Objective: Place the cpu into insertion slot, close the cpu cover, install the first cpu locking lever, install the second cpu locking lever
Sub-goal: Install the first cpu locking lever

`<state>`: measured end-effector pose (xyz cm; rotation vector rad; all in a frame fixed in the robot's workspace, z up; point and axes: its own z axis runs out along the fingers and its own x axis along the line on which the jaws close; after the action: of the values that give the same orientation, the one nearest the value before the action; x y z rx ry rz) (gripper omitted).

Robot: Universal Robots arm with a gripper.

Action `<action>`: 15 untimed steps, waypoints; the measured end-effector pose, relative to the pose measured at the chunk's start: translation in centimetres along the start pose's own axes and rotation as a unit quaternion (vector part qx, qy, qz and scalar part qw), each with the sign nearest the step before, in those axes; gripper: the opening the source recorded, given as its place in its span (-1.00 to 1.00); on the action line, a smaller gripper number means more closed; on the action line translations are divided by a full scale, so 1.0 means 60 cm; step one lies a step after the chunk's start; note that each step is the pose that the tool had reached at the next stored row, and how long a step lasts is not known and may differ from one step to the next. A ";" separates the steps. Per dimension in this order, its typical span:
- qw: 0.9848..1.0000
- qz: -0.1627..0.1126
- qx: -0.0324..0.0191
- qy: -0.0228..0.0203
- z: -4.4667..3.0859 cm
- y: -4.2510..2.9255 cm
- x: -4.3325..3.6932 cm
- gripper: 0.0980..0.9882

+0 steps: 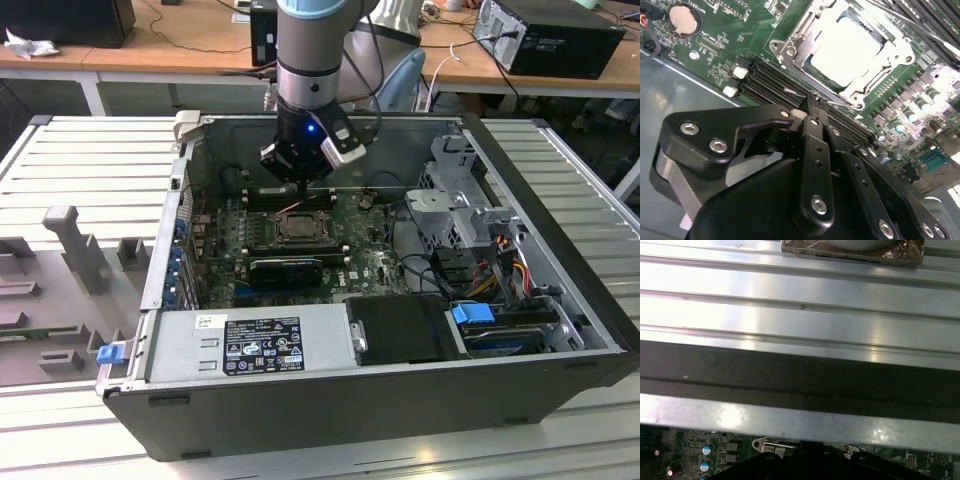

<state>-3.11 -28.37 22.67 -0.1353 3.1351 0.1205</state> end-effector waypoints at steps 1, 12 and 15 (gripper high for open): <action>1.000 0.000 0.000 0.000 0.001 0.001 -0.003 -0.98; 1.000 0.000 0.000 0.000 0.015 0.001 -0.018 -0.98; 1.000 0.000 0.000 0.000 0.019 0.001 -0.020 -0.98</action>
<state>-1.94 -28.14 21.52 -0.1352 3.1351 0.1205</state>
